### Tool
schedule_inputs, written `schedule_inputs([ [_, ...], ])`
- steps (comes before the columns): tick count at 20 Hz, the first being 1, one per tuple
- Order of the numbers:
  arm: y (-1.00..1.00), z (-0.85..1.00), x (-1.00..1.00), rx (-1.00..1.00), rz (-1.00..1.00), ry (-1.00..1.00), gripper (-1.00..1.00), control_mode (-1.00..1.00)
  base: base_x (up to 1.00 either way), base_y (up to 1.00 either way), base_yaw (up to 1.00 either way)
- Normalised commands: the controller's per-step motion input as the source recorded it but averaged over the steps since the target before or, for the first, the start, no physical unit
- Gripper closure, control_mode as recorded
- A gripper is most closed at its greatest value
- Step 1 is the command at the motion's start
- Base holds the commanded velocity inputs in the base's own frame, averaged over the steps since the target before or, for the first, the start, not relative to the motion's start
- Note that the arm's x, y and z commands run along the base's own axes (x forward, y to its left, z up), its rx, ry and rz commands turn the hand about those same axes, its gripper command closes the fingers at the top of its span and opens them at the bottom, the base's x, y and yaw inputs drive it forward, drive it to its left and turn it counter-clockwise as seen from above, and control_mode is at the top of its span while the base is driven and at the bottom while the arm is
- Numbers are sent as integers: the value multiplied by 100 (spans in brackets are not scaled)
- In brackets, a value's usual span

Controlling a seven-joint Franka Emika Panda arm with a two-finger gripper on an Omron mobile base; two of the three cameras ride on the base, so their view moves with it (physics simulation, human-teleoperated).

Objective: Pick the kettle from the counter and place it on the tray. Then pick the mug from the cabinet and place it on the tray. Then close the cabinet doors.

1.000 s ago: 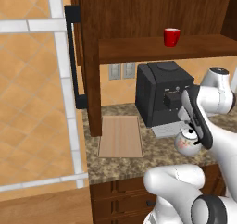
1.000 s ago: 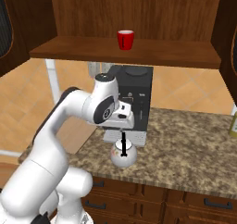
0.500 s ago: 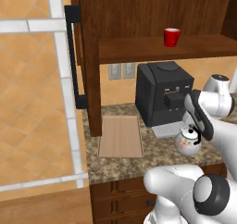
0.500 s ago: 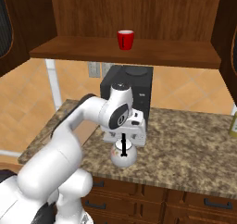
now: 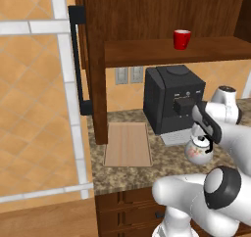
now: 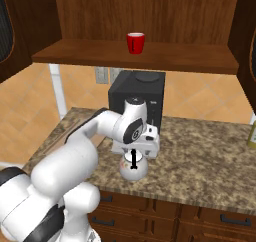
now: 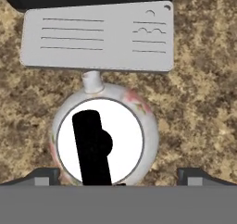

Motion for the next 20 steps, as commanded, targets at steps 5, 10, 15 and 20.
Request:
schedule_inputs([
  [5,0,-25,-11,-4,0,0,-100,-100,0,0,0],
  [10,0,-26,-4,-5,0,0,100,-100,0,0,0],
  [15,0,-7,-1,0,0,0,100,-100,0,0,0],
  [20,0,0,-2,0,2,3,100,-100,0,0,0],
])
